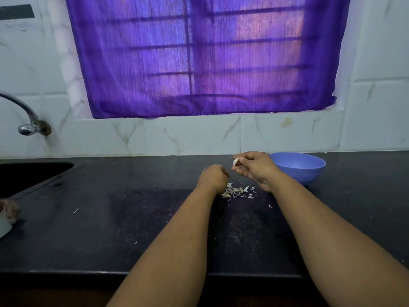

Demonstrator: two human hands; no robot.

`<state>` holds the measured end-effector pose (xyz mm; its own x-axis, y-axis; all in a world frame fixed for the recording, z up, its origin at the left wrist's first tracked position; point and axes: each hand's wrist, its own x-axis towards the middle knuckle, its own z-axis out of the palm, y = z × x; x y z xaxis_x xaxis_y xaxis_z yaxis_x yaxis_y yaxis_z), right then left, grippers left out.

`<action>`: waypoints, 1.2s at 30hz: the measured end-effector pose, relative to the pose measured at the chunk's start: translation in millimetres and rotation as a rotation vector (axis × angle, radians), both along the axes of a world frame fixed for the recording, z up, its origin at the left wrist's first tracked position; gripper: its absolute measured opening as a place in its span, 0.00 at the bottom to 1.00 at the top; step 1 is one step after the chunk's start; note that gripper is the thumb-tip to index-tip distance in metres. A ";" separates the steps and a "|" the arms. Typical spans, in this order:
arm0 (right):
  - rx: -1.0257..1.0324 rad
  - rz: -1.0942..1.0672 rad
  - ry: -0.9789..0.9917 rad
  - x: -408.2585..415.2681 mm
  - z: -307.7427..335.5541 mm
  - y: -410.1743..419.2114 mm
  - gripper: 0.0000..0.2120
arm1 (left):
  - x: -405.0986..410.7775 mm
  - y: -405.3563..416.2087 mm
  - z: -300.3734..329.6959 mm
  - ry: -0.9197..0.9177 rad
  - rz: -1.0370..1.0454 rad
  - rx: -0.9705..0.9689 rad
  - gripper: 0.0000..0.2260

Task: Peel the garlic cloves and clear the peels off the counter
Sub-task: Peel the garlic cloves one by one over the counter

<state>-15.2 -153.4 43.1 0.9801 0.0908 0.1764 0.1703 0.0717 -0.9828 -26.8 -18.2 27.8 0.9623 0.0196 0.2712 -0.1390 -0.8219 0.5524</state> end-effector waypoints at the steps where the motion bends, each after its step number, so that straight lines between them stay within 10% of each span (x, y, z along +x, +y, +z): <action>1: 0.008 0.002 0.004 -0.7 -0.1 0.5 0.09 | -0.6 -0.2 -0.6 -0.012 -0.006 0.012 0.14; 13: -0.047 0.016 -0.039 -5.2 -0.3 -2.4 0.06 | 11.1 4.8 -7.4 -0.154 0.082 -0.168 0.05; 20: -0.014 -0.038 -0.079 -4.6 0.9 -2.6 0.06 | 2.9 -10.2 -3.1 -0.143 -0.133 -0.601 0.11; 36: -0.067 -0.066 -0.083 -1.6 1.5 -9.2 0.04 | 0.9 -6.7 -1.4 -0.305 -0.172 -0.384 0.09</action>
<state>-16.8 -162.6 44.6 0.9667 0.0412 0.2526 0.2531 -0.0080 -0.9674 -25.9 -24.9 26.4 0.8385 0.0217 0.5445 -0.4560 -0.5192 0.7229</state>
